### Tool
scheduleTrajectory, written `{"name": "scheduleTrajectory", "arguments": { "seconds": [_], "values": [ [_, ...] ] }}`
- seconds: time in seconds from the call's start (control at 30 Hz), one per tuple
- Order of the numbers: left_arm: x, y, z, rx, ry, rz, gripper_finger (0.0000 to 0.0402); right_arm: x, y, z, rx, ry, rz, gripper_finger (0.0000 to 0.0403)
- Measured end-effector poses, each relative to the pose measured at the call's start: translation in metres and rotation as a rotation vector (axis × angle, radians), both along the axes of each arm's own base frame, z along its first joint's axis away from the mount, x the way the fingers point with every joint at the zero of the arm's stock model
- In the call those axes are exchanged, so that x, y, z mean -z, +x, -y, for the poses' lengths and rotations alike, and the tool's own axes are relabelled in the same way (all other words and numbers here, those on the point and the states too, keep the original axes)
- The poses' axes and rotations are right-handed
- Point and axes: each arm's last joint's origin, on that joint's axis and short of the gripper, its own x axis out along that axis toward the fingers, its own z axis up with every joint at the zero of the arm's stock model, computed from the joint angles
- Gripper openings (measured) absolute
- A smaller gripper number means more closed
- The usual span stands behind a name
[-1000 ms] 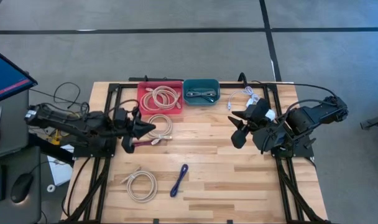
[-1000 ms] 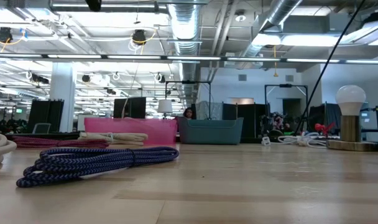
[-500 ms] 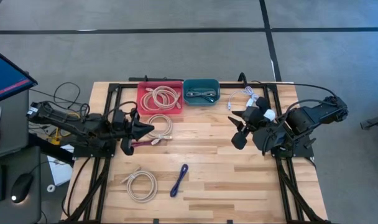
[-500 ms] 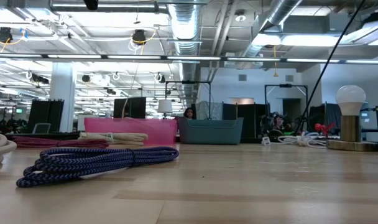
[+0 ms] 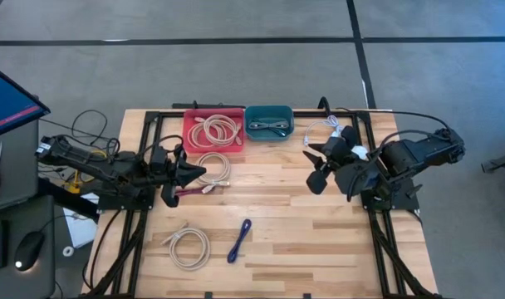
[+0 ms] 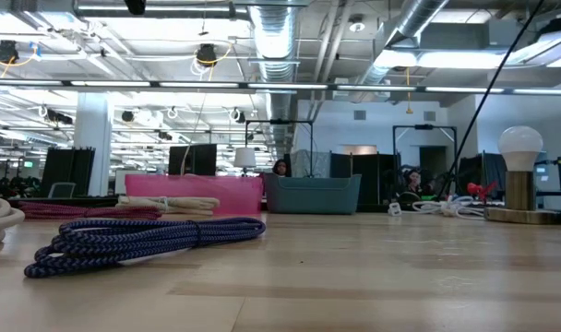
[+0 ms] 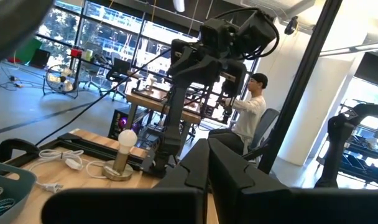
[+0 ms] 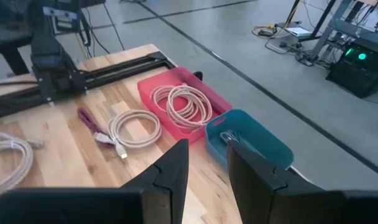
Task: Pick & Place USB Port
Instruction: Put the black blue charger cable into the blue bin
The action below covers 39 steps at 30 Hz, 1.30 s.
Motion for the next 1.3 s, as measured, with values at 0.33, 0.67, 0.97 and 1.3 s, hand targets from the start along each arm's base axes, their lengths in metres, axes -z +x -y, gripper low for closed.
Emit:
{"name": "scheduleTrajectory", "arguments": {
  "seconds": [0.33,0.67,0.97,1.3],
  "values": [
    [0.0,0.0,0.0,0.0,-0.002,0.004,0.0008,-0.001,0.004,0.01,0.05,0.007,0.02,0.0102],
    [-0.001,0.0,0.0,0.001,-0.006,0.007,0.0008,-0.007,0.019,0.017,-0.193,0.098,-0.014,0.0102],
    [-0.001,0.0,0.0,0.001,-0.006,0.007,0.0009,0.011,0.07,0.016,-0.595,0.05,-0.117,0.0102],
    [0.0,0.0,0.0,0.001,-0.005,0.003,0.001,0.061,0.121,0.024,-0.734,0.081,-0.311,0.0102]
  ]
}}
